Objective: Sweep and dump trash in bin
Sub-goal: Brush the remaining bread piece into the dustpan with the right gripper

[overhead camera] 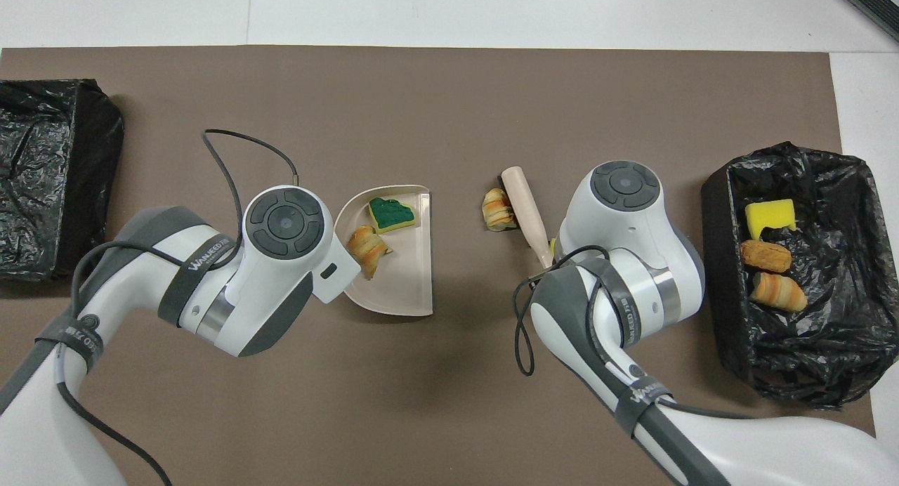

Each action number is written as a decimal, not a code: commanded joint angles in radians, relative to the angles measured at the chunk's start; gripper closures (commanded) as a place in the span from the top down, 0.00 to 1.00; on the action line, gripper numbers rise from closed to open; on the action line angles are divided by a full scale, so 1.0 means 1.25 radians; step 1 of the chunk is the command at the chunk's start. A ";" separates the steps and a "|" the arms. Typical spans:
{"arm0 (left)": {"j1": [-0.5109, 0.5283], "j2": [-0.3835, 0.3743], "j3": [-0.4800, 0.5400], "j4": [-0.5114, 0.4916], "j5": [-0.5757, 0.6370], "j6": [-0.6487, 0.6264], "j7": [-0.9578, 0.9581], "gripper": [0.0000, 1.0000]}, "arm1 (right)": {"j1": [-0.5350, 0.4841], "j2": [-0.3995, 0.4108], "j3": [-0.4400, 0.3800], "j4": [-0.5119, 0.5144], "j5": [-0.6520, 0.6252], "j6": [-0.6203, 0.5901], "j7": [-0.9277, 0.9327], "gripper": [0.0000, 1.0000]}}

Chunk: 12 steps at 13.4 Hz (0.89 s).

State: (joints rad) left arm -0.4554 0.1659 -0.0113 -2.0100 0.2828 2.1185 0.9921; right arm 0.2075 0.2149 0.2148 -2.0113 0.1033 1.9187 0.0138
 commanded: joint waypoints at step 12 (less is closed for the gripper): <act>0.023 -0.019 -0.004 -0.025 0.008 0.002 0.011 0.00 | 0.156 -0.031 -0.004 -0.067 0.405 0.189 0.043 0.00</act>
State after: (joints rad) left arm -0.4441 0.1659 -0.0099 -2.0136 0.2828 2.1179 0.9933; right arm 0.4040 0.1819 0.2157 -2.1127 0.5868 2.1667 0.0577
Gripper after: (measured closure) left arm 0.670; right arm 0.731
